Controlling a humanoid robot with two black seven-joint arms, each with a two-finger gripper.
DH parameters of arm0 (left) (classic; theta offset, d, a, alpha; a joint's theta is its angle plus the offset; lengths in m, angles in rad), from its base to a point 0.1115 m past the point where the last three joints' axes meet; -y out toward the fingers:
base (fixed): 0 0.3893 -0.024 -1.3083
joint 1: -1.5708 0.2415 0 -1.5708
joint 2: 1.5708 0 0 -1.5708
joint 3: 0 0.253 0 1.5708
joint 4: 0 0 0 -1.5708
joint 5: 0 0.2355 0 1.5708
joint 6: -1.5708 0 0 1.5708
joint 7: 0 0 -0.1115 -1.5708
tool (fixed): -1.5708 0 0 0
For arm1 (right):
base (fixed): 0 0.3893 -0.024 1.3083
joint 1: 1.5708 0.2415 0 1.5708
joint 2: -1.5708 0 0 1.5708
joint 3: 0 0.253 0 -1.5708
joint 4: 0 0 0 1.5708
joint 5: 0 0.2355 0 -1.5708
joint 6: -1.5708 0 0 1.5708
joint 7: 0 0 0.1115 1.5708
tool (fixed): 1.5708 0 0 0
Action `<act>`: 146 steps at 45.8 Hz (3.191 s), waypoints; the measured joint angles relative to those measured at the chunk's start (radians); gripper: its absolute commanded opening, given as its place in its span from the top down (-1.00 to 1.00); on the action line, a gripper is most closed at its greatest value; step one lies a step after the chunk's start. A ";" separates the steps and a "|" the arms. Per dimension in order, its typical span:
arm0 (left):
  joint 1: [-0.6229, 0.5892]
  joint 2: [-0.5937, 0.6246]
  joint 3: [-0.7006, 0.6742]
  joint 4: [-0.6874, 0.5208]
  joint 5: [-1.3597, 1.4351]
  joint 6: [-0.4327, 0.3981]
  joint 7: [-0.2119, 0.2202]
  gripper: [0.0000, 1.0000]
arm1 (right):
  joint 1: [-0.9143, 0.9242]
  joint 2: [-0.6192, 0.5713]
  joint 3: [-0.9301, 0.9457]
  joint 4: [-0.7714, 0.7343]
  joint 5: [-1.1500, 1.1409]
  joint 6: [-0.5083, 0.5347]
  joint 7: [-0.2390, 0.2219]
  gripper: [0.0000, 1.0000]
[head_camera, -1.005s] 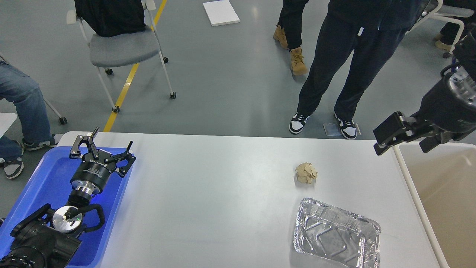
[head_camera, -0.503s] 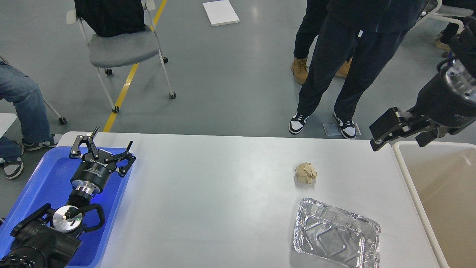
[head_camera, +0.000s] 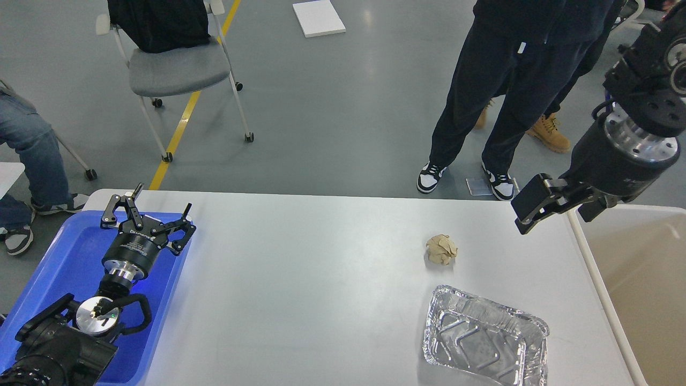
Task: Tidy desktop
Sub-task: 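Lower the right gripper to the edge of the silver foil tray and grasp it, then lift the foil tray with the right gripper toward the white bin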
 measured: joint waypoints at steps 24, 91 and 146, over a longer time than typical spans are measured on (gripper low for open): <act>0.000 0.000 0.000 0.000 0.000 0.000 0.000 -1.00 | -0.239 -0.093 0.021 -0.035 -0.120 0.000 0.000 -1.00; 0.000 0.000 0.001 0.000 -0.001 0.000 0.000 -1.00 | -1.111 -0.111 0.387 -0.485 -0.285 -0.162 0.012 -0.98; -0.001 0.000 0.001 0.000 0.001 0.000 0.000 -1.00 | -1.289 -0.008 0.458 -0.676 -0.408 -0.216 0.111 1.00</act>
